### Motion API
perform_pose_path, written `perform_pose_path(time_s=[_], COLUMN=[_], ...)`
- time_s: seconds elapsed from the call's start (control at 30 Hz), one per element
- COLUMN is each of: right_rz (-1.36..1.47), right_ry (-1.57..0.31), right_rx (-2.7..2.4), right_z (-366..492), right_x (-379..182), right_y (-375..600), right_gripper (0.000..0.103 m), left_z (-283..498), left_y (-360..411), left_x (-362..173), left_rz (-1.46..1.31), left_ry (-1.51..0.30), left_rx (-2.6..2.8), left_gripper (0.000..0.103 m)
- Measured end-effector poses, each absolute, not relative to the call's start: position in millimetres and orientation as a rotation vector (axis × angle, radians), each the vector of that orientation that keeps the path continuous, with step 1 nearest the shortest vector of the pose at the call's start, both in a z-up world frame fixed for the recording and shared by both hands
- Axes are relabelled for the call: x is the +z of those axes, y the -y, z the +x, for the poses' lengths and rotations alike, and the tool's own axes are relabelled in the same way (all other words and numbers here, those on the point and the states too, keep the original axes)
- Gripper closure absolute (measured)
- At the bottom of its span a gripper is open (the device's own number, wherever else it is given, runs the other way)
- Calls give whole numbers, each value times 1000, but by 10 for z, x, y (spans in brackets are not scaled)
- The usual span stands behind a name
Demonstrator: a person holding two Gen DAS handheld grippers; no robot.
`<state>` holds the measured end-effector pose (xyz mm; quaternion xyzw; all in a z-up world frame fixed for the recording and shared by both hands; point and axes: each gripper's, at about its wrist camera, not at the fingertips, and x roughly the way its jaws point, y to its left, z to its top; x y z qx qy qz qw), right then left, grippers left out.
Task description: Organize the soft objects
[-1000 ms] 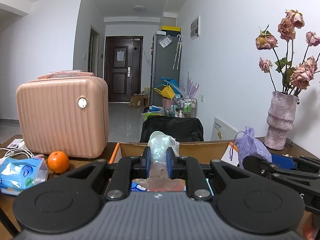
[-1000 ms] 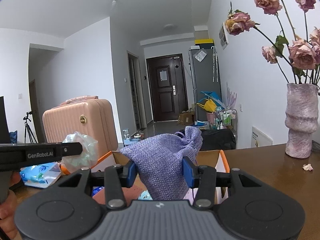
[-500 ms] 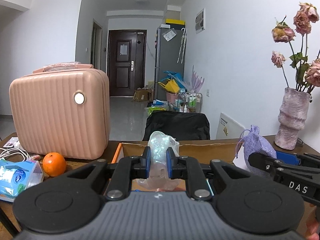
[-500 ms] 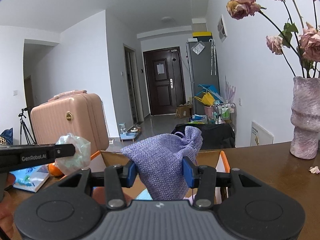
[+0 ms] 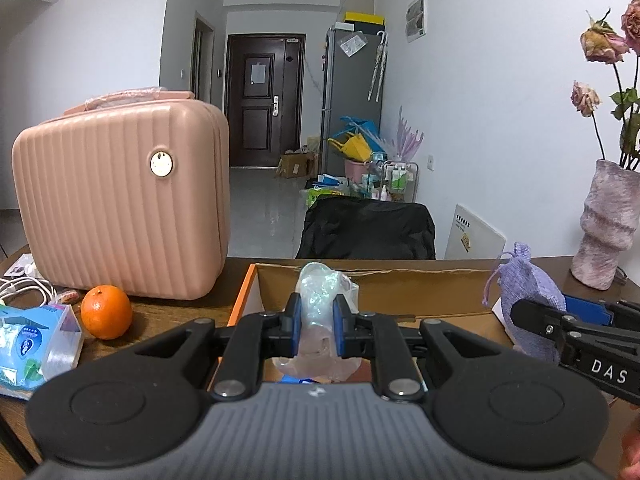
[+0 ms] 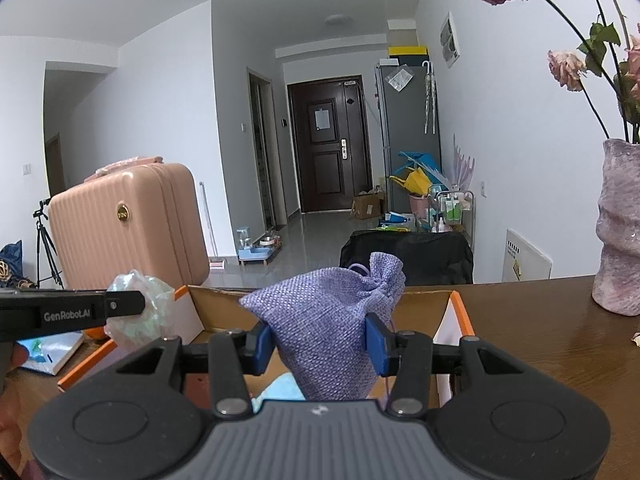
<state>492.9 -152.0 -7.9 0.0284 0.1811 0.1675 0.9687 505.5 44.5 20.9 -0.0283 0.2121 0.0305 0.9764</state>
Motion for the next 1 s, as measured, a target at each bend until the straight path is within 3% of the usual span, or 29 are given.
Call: perform_pose_path(time_s=[0.57,0.63,0.77,0.83,0.9,0.97,1.0], right_rz=[32,31,39,41,38,36,36], right_ry=[-400,-404,-408,-407,-397,-382,-375], right_rx=[311,298,281,275,266,262,260], right_z=[5030,5034,5058,5061,5050,5034,5029], right_x=[-174,-172,-170,-168,-167,-162,-156], right_y=[1458,1460,1478,1493,1495,1498,1496], right_gripper=[55,53,37,25,11,6,1], left_z=[5115,5128,5124,5119,5108,5099,5097], left_y=[-394,-389,-409,-423,-431,-449,-467], left_x=[129,102,92,95,96,111,116], left_rz=[-20,-13,-13,-14,-5,-2,-10], left_ry=[-454,-462,-460,-455,-445,-431,-431], left_rx=[62,75,89,109,159,191,196], left_gripper=[84,72,62,36,16,12,3])
